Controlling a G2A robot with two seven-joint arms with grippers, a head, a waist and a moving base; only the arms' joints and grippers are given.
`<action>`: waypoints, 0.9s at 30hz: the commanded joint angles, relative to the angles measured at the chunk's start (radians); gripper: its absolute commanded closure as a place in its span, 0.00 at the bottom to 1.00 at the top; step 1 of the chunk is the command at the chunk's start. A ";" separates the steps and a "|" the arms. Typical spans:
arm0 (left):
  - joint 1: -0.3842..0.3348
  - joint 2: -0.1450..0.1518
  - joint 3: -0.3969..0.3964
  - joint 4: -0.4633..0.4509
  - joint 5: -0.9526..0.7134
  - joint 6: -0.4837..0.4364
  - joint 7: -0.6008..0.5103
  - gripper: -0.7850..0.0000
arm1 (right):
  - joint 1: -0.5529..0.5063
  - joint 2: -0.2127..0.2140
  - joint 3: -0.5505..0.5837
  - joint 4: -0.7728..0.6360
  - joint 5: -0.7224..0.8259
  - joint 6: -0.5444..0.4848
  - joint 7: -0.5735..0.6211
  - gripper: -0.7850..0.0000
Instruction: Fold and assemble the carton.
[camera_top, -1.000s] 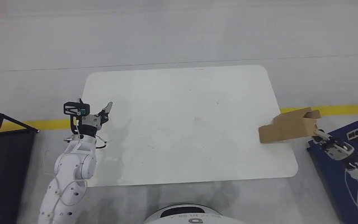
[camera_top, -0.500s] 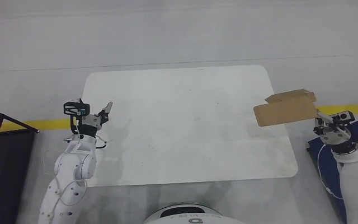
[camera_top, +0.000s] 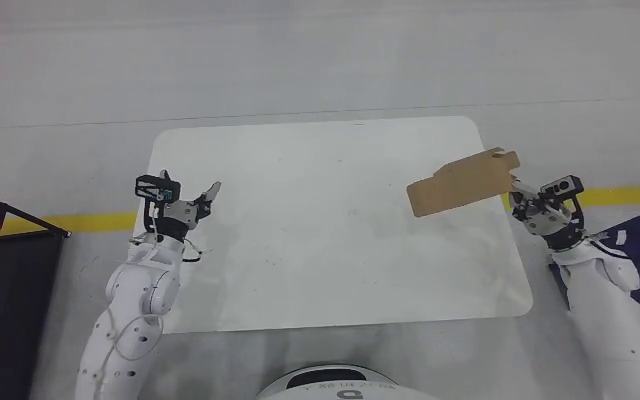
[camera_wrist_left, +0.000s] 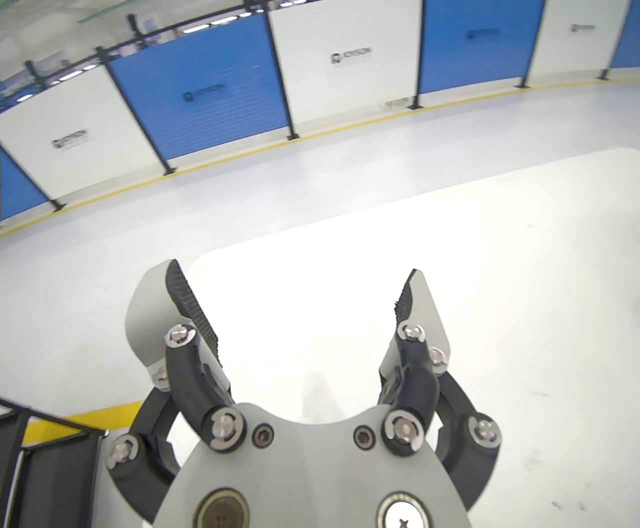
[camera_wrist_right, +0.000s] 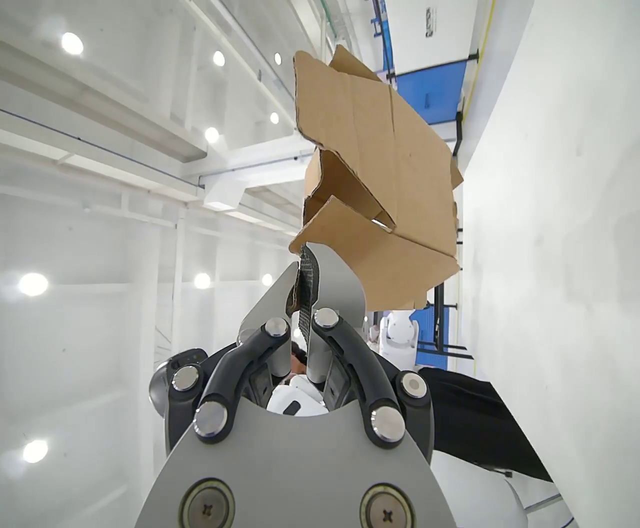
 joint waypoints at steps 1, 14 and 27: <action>-0.030 0.001 0.038 0.005 -0.021 -0.104 -0.037 0.00 | 0.021 -0.014 -0.064 -0.045 -0.015 -0.041 -0.037 1.00; -0.115 -0.007 0.132 0.005 -0.216 -0.298 -0.114 0.00 | 0.074 -0.045 -0.140 -0.135 -0.044 -0.189 -0.180 1.00; -0.193 -0.040 0.184 0.185 -1.048 -0.285 -0.237 0.00 | 0.148 -0.076 -0.254 -0.175 -0.048 -0.202 -0.192 1.00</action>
